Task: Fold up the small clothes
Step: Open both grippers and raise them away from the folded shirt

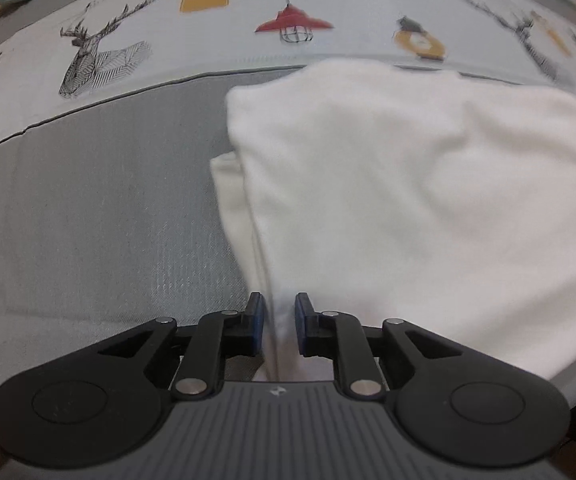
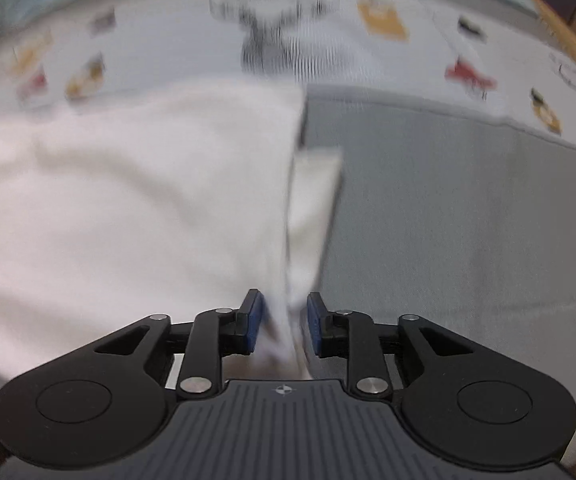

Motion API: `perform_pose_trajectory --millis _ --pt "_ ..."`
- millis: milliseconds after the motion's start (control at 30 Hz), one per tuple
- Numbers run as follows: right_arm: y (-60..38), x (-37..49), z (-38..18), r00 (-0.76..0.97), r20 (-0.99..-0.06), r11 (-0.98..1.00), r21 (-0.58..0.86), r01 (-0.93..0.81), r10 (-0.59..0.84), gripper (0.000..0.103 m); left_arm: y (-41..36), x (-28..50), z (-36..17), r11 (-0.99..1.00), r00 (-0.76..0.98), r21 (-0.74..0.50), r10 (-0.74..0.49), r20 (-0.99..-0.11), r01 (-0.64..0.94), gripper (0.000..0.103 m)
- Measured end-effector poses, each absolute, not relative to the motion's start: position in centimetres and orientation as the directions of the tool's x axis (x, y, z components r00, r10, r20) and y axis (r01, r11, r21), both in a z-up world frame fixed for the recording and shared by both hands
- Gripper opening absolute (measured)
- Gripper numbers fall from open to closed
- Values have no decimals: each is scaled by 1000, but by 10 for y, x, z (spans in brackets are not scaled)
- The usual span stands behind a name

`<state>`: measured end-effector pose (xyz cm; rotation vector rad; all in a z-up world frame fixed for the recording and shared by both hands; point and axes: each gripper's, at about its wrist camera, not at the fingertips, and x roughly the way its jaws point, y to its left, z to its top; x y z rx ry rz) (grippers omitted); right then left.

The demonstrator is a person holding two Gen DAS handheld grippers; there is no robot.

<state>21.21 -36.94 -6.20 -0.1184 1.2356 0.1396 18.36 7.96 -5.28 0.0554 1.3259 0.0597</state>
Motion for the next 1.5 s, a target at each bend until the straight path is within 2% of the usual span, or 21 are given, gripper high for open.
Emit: perform_pose_trajectory --millis 67,133,200,267,367,467,567,667,700,733,800,933,967,1000,1067,1233,1500 --pt "-366 211 -51 368 -929 986 -26 -165 37 30 78 182 -39 996 312 91 92 -946 -18 22" --pt "-365 207 -37 422 -905 990 -2 -139 58 30 77 175 -20 997 405 77 79 -911 -21 31" --pt "-363 198 -19 492 -868 992 17 -123 75 30 74 164 -2 996 483 81 83 -871 -24 50" --pt "-361 191 -1 544 -834 992 27 -120 88 31 72 156 15 995 530 93 88 -843 -16 55" --pt "-352 173 28 618 -776 990 56 -129 124 33 80 137 48 995 609 97 100 -787 -38 57" --pt "-340 146 48 670 -720 982 98 -160 181 34 92 110 89 989 724 114 148 -674 -96 73" --pt "-322 122 50 666 -706 970 171 -172 243 34 110 82 111 990 777 27 127 -616 -140 73" --pt "-296 103 41 648 -699 953 229 -197 302 34 118 57 100 983 769 -68 91 -633 -173 72" --pt "-284 96 38 636 -707 951 224 -214 310 34 117 56 101 981 744 -69 93 -662 -184 71" --pt "-273 91 35 635 -706 949 209 -237 314 34 116 48 106 982 765 -60 99 -636 -177 72" --pt "-251 83 33 635 -707 945 161 -284 312 34 112 38 113 986 813 -52 98 -574 -156 82" --pt "-218 72 35 641 -685 916 98 -389 345 33 116 38 111 983 809 -99 70 -583 -156 82" --pt "-211 70 36 646 -675 909 92 -406 357 28 118 38 112 980 811 -119 59 -582 -157 82" --pt "-207 69 37 648 -667 904 95 -416 368 17 120 37 111 978 814 -140 47 -578 -156 82" --pt "-198 68 38 648 -655 898 109 -427 388 12 123 35 112 973 818 -163 39 -573 -161 82" --pt "-171 66 35 624 -655 880 142 -453 427 12 131 31 113 968 824 -178 49 -564 -179 82" --pt "-120 61 17 523 -706 821 146 -553 477 13 154 28 108 948 816 -213 74 -574 -235 82"
